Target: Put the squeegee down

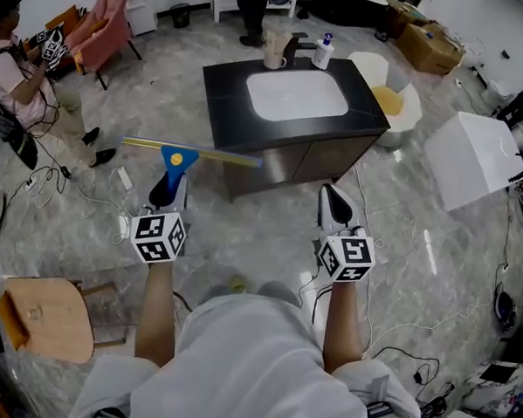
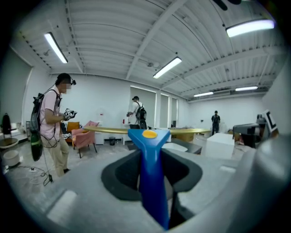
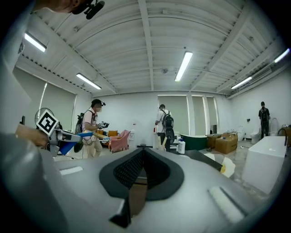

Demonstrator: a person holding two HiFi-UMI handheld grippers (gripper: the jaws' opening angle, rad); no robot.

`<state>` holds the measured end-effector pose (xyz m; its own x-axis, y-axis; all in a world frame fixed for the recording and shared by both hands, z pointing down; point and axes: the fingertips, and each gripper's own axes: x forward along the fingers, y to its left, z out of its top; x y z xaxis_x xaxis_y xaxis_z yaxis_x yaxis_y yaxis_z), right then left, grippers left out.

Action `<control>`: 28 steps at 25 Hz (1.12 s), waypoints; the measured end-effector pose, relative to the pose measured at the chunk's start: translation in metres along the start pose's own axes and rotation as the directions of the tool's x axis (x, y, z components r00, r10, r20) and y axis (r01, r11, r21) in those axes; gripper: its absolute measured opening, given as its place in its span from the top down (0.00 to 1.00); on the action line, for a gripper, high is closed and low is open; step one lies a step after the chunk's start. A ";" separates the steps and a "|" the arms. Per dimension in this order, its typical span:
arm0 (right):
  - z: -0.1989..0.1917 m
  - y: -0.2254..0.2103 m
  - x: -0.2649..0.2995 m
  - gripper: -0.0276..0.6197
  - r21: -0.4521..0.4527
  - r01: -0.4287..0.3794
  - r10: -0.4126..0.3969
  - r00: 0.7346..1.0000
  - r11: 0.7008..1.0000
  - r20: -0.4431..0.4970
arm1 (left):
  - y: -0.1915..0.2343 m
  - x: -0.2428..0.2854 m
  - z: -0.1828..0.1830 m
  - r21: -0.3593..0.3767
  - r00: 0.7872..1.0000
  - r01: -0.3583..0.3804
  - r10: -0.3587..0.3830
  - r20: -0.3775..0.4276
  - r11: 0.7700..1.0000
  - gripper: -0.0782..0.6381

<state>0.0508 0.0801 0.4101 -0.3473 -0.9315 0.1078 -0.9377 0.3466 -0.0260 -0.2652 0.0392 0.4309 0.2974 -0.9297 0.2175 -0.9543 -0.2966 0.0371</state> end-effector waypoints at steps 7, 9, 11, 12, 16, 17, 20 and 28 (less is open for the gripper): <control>0.013 -0.003 0.040 0.95 -0.030 0.022 -0.022 1.000 0.999 0.007 | 0.019 0.039 0.005 -0.015 1.000 0.021 -0.021 -0.008 1.000 0.71; 0.009 -0.008 0.051 0.95 -0.037 0.022 -0.022 1.000 0.999 0.005 | 0.021 0.051 0.005 -0.017 1.000 0.019 -0.019 -0.001 1.000 0.71; 0.005 -0.013 0.065 0.95 -0.031 0.018 -0.017 1.000 0.999 0.004 | 0.025 0.063 0.005 -0.017 1.000 0.012 -0.012 0.003 1.000 0.71; 0.004 -0.015 0.072 0.95 -0.027 0.015 -0.015 1.000 1.000 0.004 | 0.027 0.070 0.005 -0.018 1.000 0.010 -0.010 0.003 1.000 0.71; 0.002 -0.031 0.108 0.95 -0.023 -0.005 0.005 1.000 1.000 0.006 | 0.034 0.102 0.009 -0.019 1.000 -0.005 0.005 0.002 1.000 0.71; 0.001 -0.037 0.118 0.95 -0.020 -0.011 0.011 1.000 1.000 0.004 | 0.036 0.112 0.009 -0.021 1.000 -0.012 0.012 0.000 1.000 0.71; 0.003 -0.060 0.153 0.95 -0.016 -0.014 0.014 1.000 1.000 -0.009 | 0.042 0.147 0.015 -0.023 0.999 -0.031 0.030 -0.010 0.999 0.71; 0.017 -0.141 0.261 0.95 -0.006 -0.036 0.035 0.999 0.999 -0.022 | 0.058 0.258 0.033 -0.039 0.995 -0.092 0.090 -0.041 0.995 0.71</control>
<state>0.0924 -0.2141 0.4254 -0.3799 -0.9160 0.1289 -0.9246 0.3801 -0.0243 -0.2424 -0.2252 0.4574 0.2084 -0.9428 0.2602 -0.9780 -0.2011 0.0548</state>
